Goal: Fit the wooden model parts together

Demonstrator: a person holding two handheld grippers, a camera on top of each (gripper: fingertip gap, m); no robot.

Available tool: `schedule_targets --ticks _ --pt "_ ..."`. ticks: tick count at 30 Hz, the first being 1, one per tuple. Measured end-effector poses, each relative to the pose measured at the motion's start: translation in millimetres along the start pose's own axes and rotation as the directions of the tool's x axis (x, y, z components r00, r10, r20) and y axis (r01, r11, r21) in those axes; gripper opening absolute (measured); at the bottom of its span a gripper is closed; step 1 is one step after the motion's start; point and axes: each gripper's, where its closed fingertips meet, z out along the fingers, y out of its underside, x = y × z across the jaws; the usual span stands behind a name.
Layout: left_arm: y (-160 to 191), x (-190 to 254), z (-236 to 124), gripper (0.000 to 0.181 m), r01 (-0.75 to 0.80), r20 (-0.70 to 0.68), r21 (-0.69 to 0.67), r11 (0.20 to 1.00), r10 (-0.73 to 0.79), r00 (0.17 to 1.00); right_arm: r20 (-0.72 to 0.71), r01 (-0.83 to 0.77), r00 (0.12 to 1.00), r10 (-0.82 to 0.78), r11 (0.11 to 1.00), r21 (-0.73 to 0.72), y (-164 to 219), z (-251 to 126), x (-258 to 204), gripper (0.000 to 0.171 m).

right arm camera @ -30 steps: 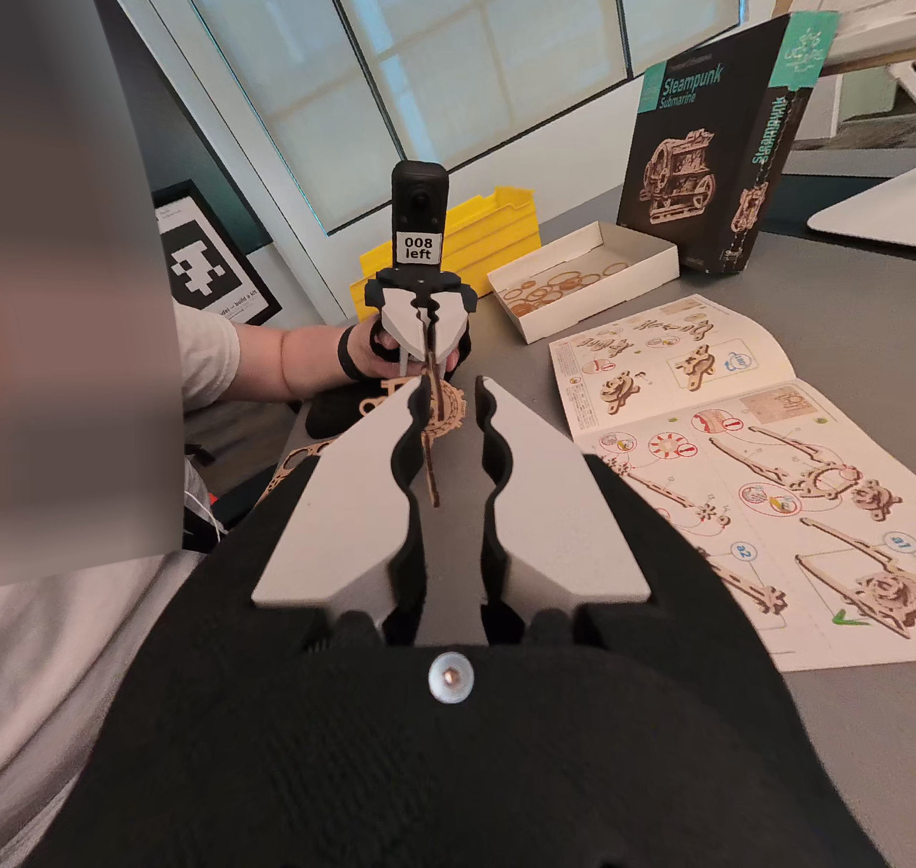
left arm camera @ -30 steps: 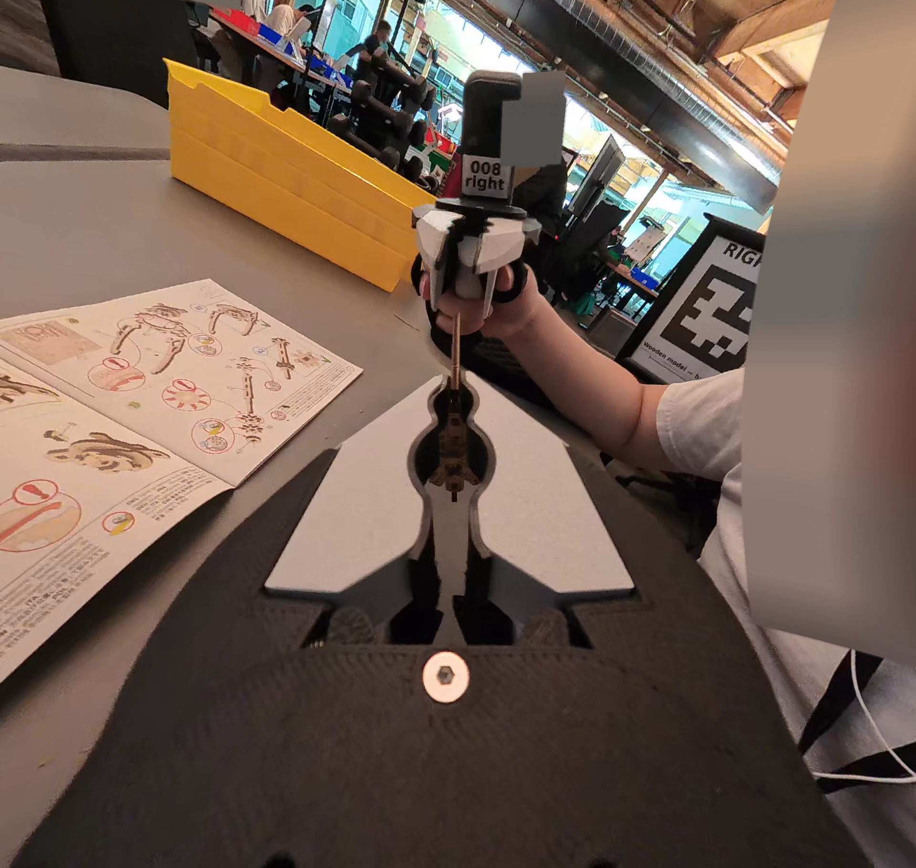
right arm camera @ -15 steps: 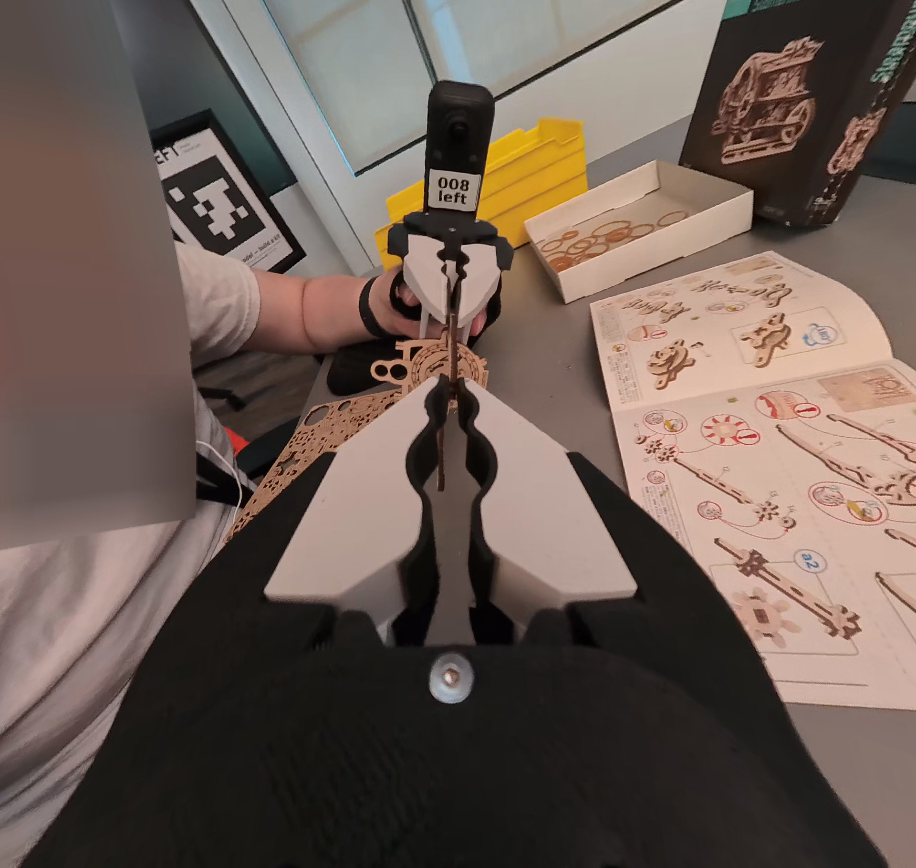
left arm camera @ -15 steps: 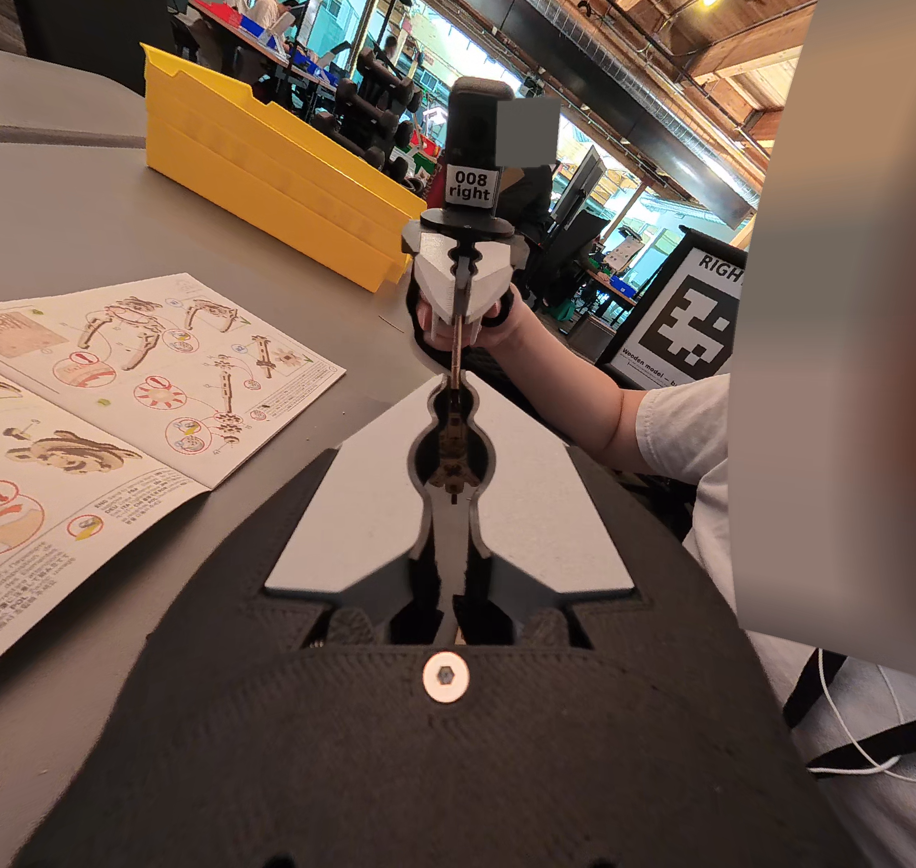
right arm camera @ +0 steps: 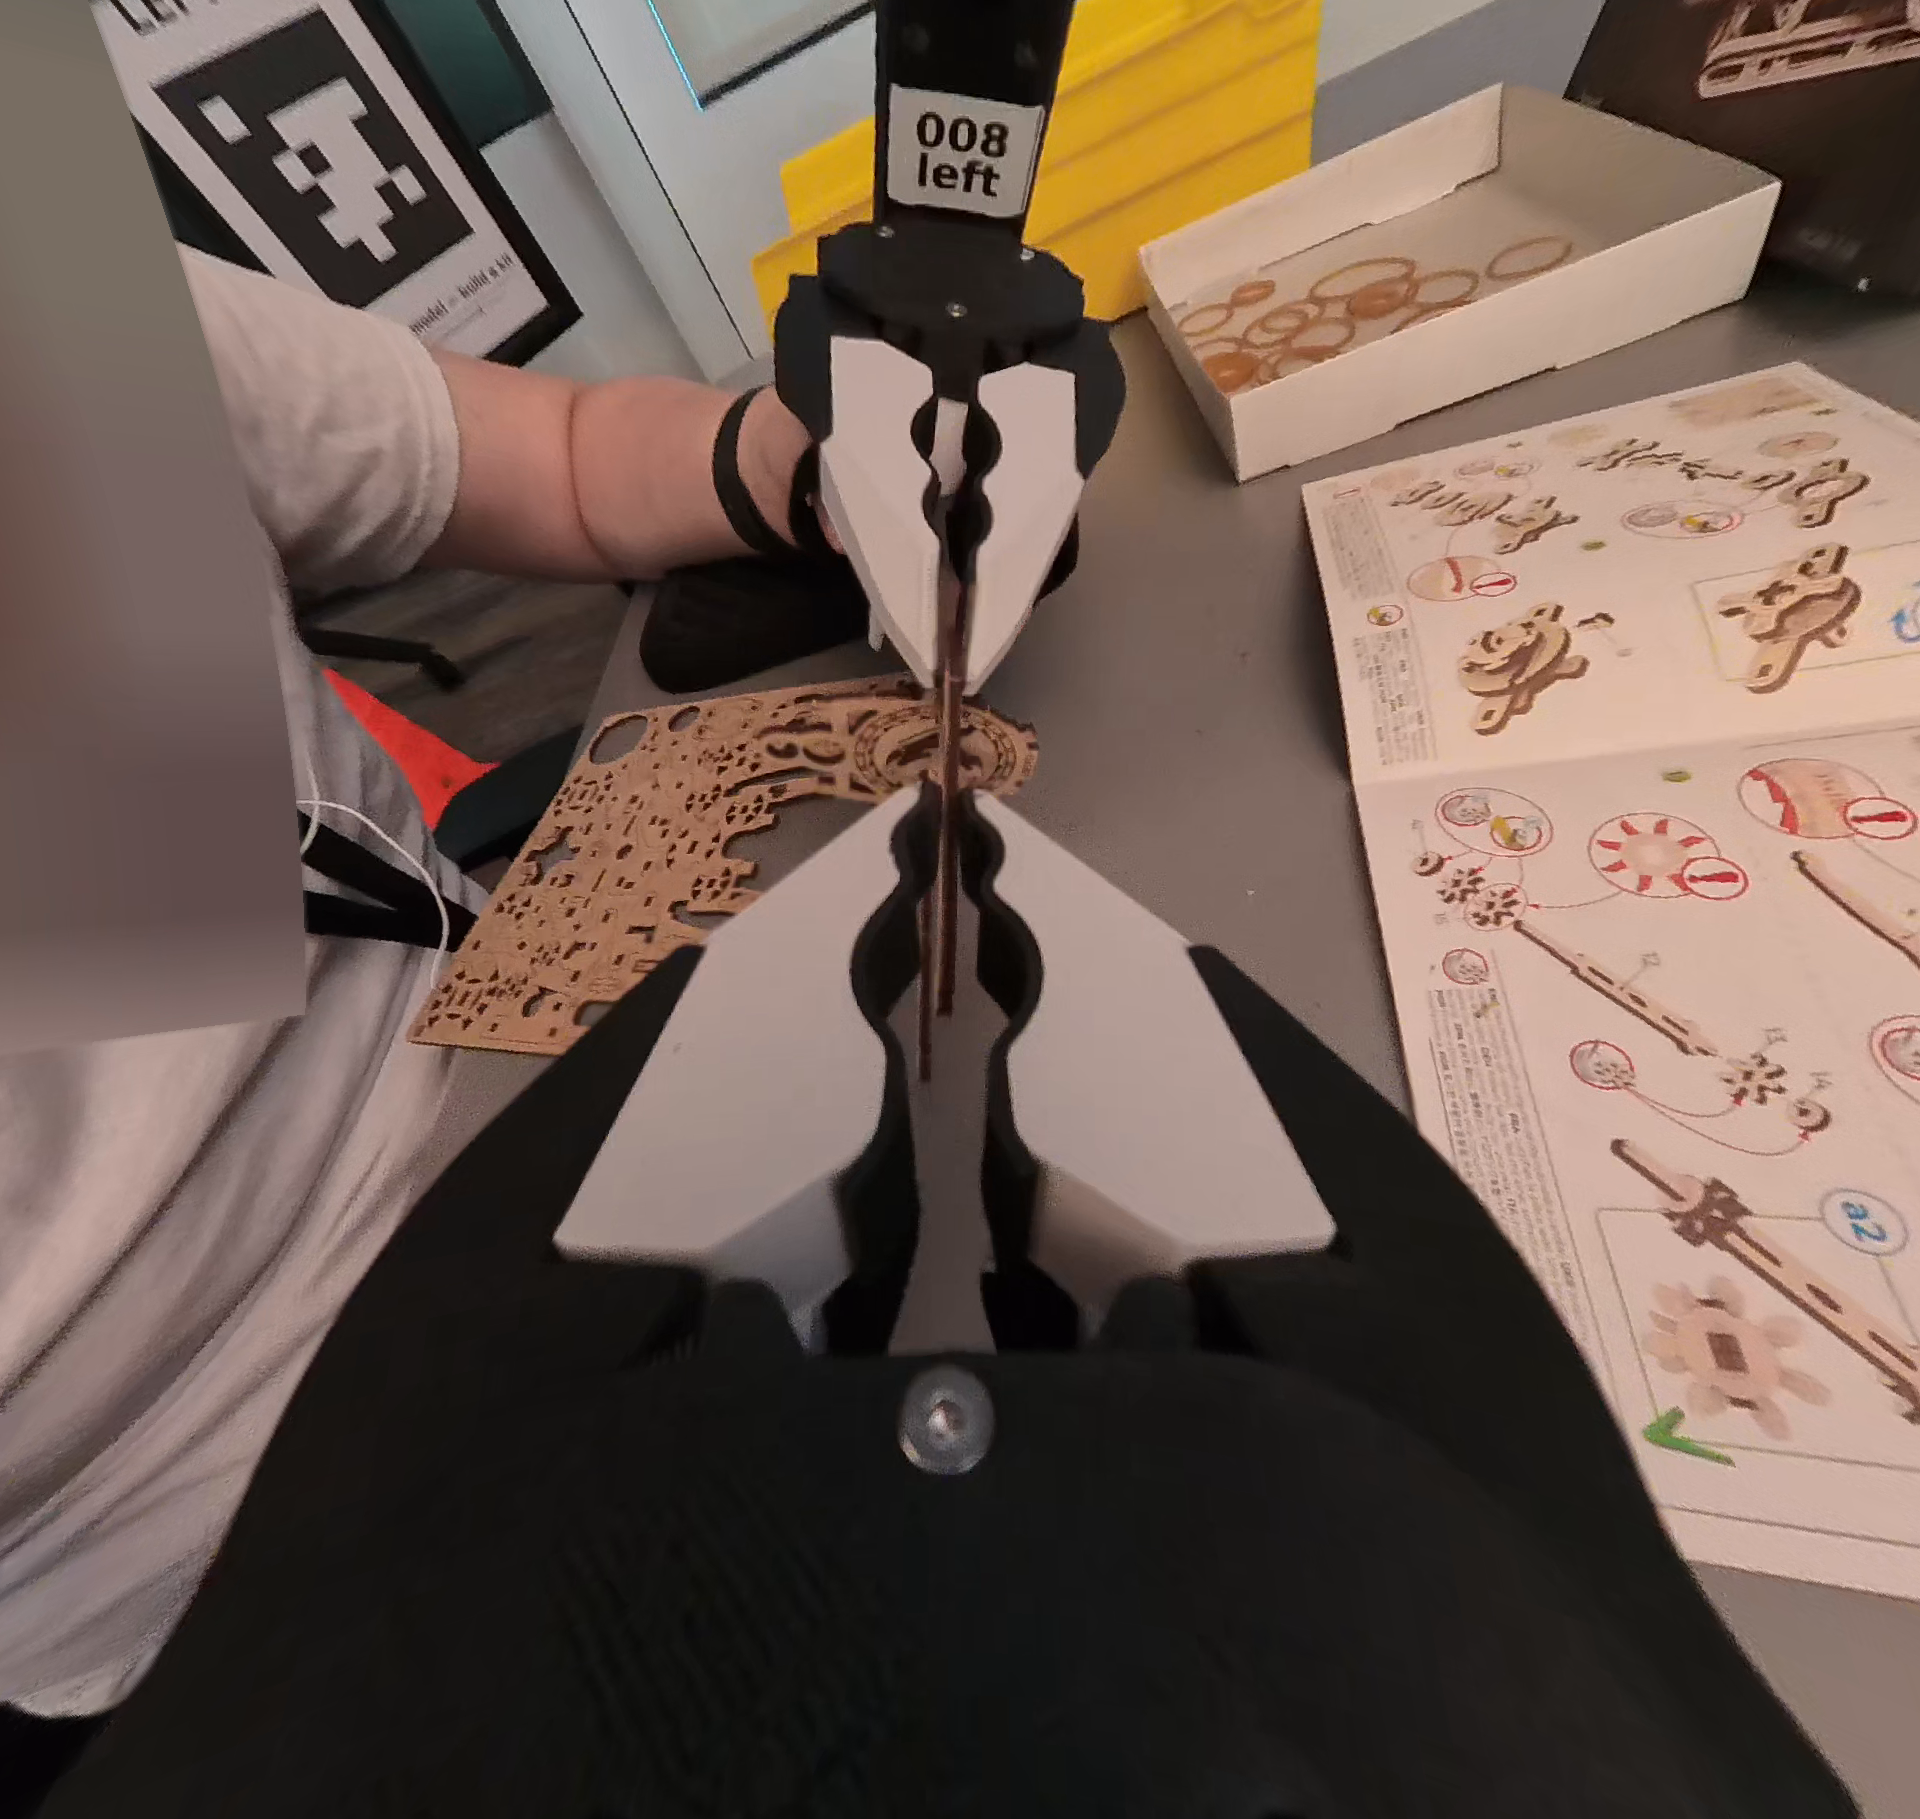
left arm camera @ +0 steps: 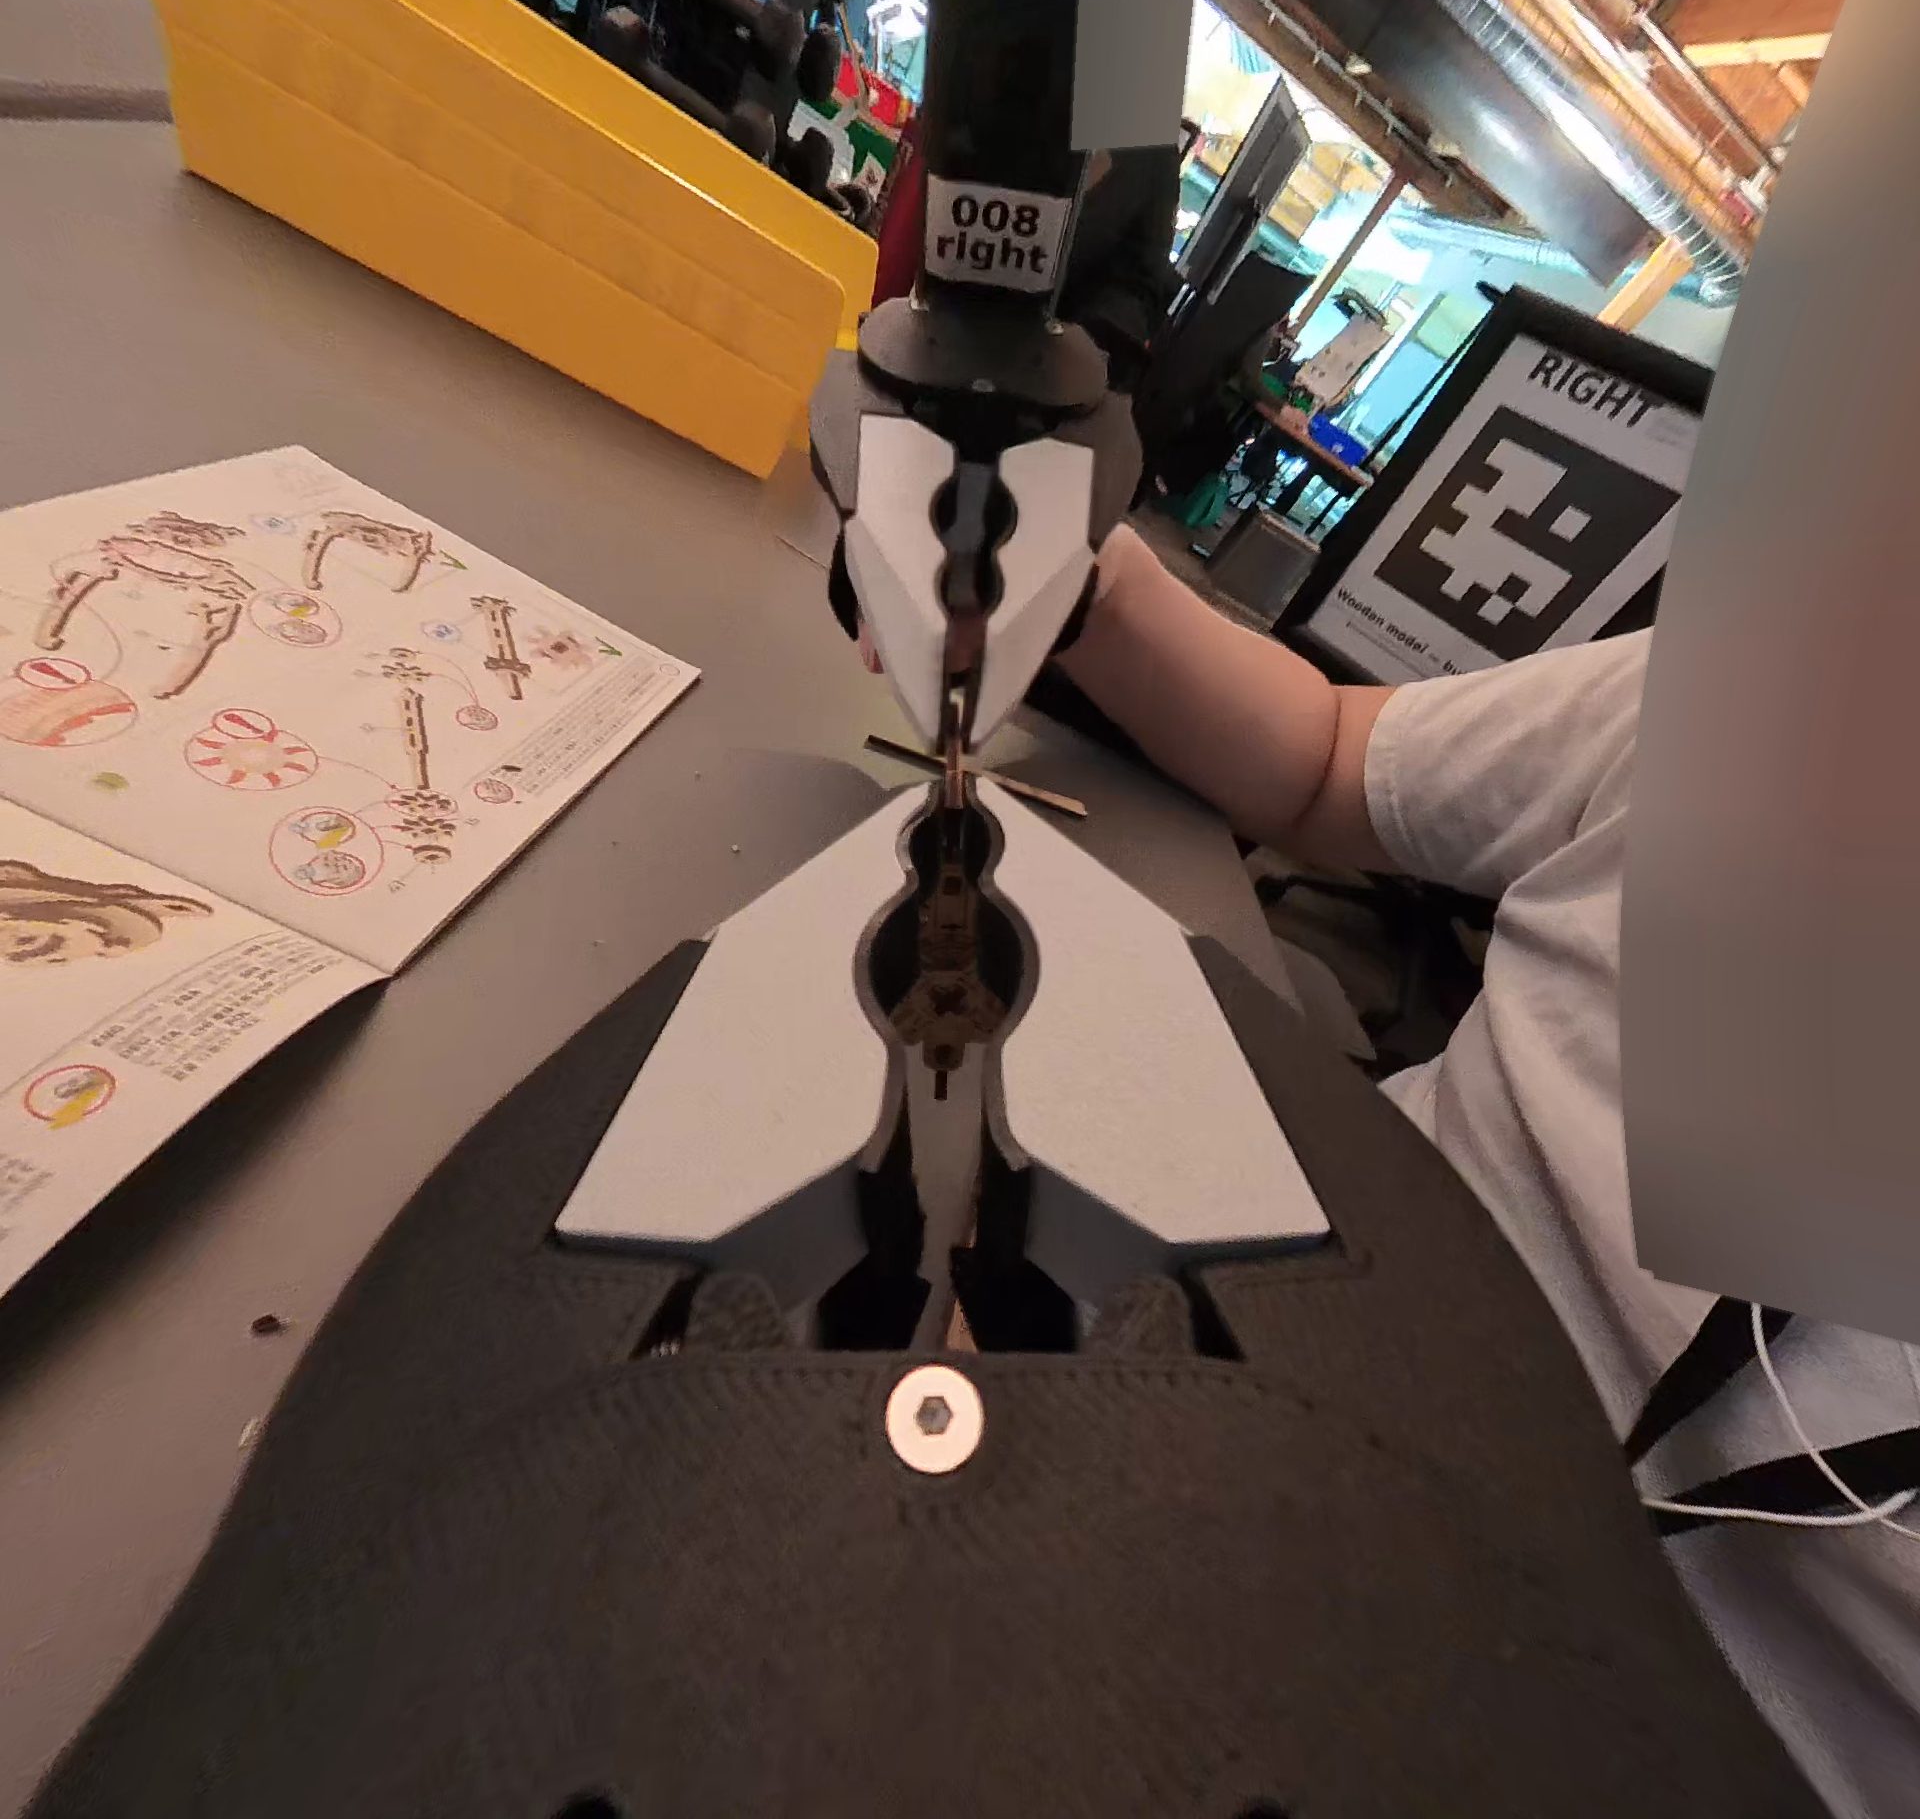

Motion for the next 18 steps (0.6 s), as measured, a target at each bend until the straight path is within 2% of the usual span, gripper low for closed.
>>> schedule_targets --ticks 3,6,8,11,14,18 --pt "-2 -1 -2 0.000 0.038 -0.015 0.012 0.999 -0.038 0.999 -0.008 -0.001 1.000 0.001 1.000 0.026 -5 1 0 0.002" --pt "1 -1 1 0.000 0.060 -0.026 -0.003 0.998 -0.060 0.998 0.032 -0.060 0.998 0.058 0.997 0.055 -8 9 -4 0.014" --pt "4 2 3 0.000 0.057 -0.036 -0.017 0.998 -0.057 0.998 0.027 -0.053 0.998 0.052 0.998 0.039 -4 14 -5 0.000" --pt "6 3 3 0.000 0.052 -0.039 -0.029 0.998 -0.053 0.998 0.028 -0.054 0.998 0.053 0.998 0.028 -2 16 -5 0.001" --pt "6 5 5 0.000 0.043 -0.042 -0.034 0.999 -0.044 0.998 0.044 -0.080 0.996 0.080 0.997 0.004 2 22 -7 0.013" --pt "12 8 8 0.000 -0.012 -0.039 -0.072 0.997 0.009 0.999 0.042 -0.048 0.998 0.050 0.998 -0.036 9 29 -11 0.000"
